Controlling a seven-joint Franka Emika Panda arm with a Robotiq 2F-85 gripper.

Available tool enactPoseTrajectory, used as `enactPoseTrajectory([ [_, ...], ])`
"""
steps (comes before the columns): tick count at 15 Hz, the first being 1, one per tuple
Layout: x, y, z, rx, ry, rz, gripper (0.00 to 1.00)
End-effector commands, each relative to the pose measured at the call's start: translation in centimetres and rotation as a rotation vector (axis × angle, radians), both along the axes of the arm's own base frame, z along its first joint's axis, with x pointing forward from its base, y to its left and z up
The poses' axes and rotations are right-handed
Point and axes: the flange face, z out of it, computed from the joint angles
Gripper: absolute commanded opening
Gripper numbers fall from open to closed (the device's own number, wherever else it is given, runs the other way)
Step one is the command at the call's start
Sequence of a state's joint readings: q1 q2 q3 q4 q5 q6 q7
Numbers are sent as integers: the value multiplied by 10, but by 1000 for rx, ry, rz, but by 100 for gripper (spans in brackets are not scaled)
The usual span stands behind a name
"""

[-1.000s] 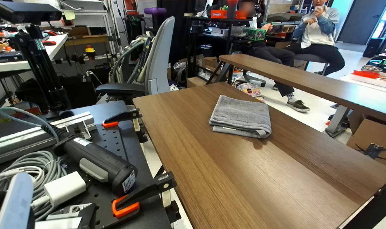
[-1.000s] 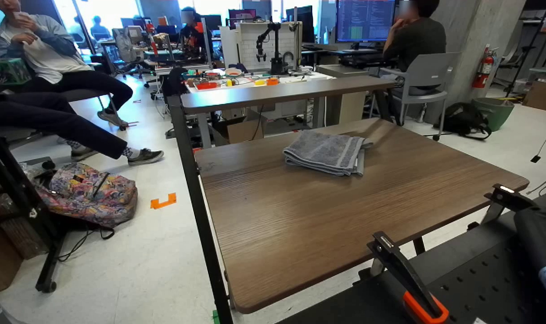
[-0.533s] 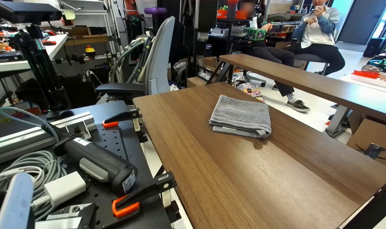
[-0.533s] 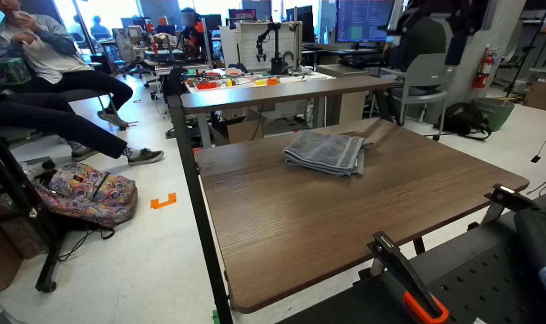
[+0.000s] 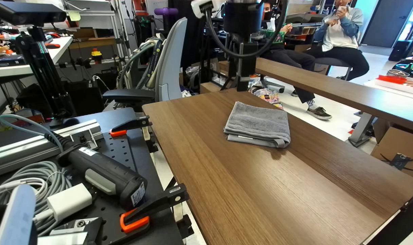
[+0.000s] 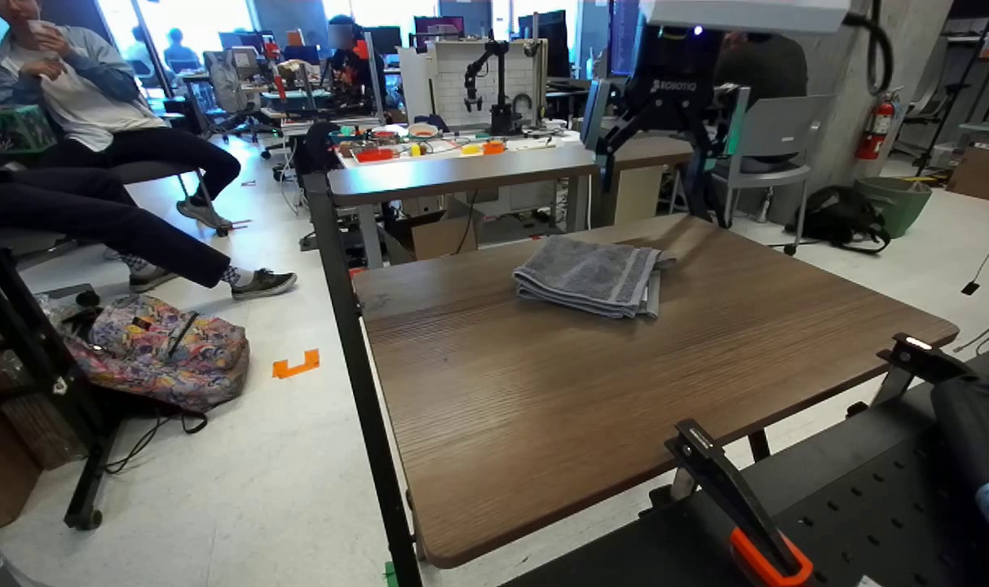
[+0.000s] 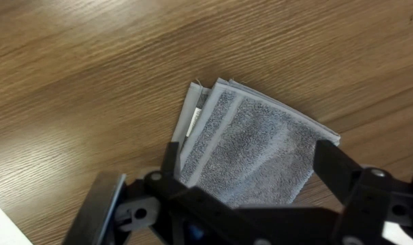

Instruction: Move the grey towel forwards

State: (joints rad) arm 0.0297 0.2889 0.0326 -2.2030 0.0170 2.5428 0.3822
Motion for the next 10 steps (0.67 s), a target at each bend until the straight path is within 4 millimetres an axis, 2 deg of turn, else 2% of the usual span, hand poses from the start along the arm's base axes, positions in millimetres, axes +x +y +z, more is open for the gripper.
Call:
enactPoseTrajectory([
  [1,37,1,-31,-15,-31,-45,100],
  [6,62,-5,-80,-45,-9,-81,100],
  [10,64,-3,-110,-45,38,-64,100],
])
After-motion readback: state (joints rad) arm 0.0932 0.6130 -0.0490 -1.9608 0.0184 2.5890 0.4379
